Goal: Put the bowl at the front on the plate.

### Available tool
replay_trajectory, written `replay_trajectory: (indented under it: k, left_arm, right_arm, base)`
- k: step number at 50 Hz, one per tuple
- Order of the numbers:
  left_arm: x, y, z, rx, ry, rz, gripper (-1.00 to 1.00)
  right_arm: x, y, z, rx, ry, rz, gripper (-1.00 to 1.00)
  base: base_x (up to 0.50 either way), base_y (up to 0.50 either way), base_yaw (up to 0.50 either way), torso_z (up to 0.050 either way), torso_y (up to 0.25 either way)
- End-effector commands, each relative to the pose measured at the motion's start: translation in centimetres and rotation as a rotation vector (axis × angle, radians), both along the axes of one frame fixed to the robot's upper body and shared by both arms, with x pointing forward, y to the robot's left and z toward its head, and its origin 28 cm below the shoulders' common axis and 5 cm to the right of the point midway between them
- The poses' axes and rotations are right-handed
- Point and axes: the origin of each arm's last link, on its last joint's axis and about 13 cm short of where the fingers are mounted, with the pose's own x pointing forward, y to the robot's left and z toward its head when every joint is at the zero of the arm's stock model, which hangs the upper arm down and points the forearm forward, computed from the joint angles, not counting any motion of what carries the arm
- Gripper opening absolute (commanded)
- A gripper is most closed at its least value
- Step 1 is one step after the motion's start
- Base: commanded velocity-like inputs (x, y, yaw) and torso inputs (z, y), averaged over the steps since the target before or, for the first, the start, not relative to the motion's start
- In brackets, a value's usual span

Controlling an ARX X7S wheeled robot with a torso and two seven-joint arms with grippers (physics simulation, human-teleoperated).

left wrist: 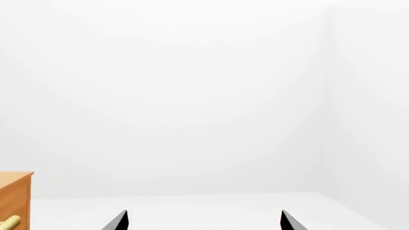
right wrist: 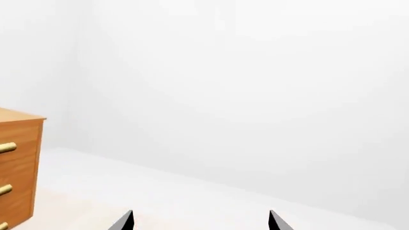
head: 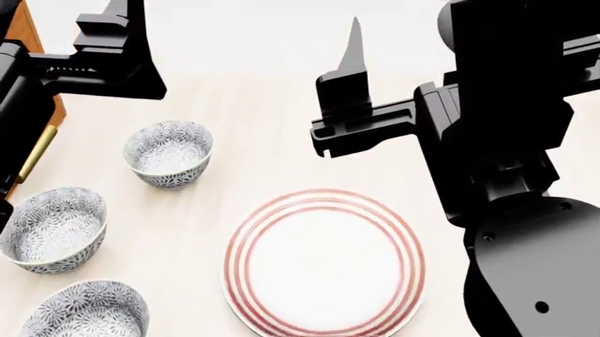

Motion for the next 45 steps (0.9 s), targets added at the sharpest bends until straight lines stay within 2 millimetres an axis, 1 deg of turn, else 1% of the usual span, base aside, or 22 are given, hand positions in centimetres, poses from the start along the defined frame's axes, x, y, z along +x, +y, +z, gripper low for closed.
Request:
replay_trajectory:
  k: [1, 12, 35, 37, 40, 45]
  left_arm:
    - [0.0, 0.0, -0.1, -0.003, 0.004, 0.002, 1.0]
    - [0.0, 0.1, -0.1, -0.002, 0.004, 0.003, 1.0]
    - [0.0, 0.1, -0.6, -0.008, 0.039, -0.001, 1.0]
    - [0.0, 0.1, -0.7, -0.013, 0.069, -0.015, 1.0]
    - [0.3, 0.2, -1.2, -0.023, 0.19, -0.021, 1.0]
    - [0.5, 0.3, -1.5, -0.016, 0.219, -0.012, 1.0]
  right_arm:
    - [0.0, 0.0, -0.1, -0.001, -0.001, -0.002, 1.0]
    - [0.0, 0.0, -0.2, -0.004, -0.002, -0.004, 1.0]
    - [0.0, 0.0, -0.4, -0.003, -0.011, -0.008, 1.0]
    - [0.0, 0.0, -0.4, -0.003, -0.014, -0.008, 1.0]
    - [-0.1, -0.1, -0.4, -0.005, -0.015, -0.008, 1.0]
    - [-0.1, -0.1, -0.5, -0.004, -0.013, -0.009, 1.0]
  base:
    - [0.34, -0.02, 0.0, 0.0, 0.0]
    - [0.21, 0.0, 0.0, 0.0, 0.001]
    - [0.03, 0.0, 0.0, 0.0, 0.0]
    - [0.0, 0.0, 0.0, 0.0, 0.0]
    - [0.0, 0.0, 0.0, 0.0, 0.0]
    - [0.0, 0.0, 0.0, 0.0, 0.0]
